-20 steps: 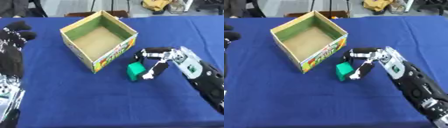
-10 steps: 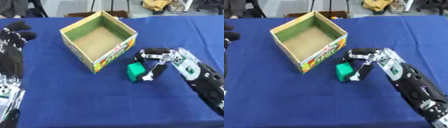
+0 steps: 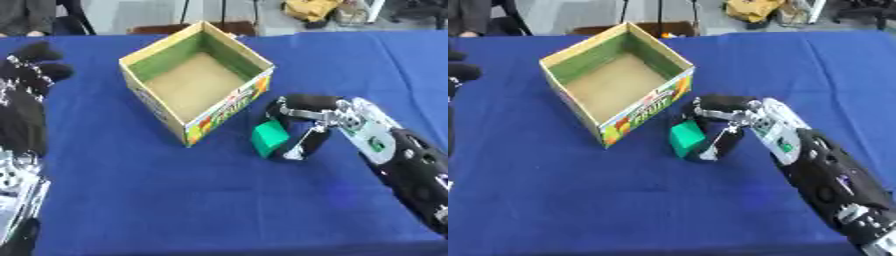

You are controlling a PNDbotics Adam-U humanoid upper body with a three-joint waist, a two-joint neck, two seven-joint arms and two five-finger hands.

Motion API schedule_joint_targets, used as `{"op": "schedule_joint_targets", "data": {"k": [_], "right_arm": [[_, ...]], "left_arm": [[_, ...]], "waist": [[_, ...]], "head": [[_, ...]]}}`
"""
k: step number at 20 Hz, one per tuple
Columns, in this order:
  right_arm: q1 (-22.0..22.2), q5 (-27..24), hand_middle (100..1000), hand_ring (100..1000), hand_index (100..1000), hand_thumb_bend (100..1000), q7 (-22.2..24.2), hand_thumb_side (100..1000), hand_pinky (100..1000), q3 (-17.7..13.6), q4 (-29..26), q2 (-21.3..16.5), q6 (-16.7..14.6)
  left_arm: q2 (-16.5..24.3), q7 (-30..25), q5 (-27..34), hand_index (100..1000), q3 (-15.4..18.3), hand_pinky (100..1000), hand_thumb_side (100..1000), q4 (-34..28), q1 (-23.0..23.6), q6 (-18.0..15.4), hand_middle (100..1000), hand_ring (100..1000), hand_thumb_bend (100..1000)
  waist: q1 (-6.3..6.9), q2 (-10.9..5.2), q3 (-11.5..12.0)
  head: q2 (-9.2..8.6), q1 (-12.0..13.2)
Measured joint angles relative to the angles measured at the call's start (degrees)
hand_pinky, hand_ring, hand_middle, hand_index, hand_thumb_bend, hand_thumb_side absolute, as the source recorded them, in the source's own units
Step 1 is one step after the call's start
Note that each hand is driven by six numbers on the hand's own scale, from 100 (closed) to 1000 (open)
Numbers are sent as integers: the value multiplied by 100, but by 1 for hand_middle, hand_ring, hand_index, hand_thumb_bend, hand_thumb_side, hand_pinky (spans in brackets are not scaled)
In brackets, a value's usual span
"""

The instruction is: Pick up objects on the table and place them in the box.

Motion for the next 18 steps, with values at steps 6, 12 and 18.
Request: {"op": "schedule_joint_targets", "data": {"k": [6, 12, 18], "right_arm": [[-242, -363, 301, 375, 429, 100, -150, 100, 449, 69, -940, -381, 152], [-735, -511, 310, 386, 435, 100, -163, 100, 457, -3, -1293, -532, 464], [-1261, -48, 318, 398, 444, 100, -243, 100, 463, -292, -316, -137, 726]], "left_arm": [[0, 0, 0, 745, 0, 704, 1000, 3, 38, 0, 621, 612, 599], [0, -14, 0, 745, -4, 704, 1000, 17, 43, -10, 621, 612, 601], [-56, -78, 16, 745, -87, 704, 1000, 14, -124, -12, 621, 613, 605]], "waist": [[-47, -37, -19], [-103, -82, 45], [-157, 9, 454]], "head": [[1, 0], [2, -34], [-125, -180]]}}
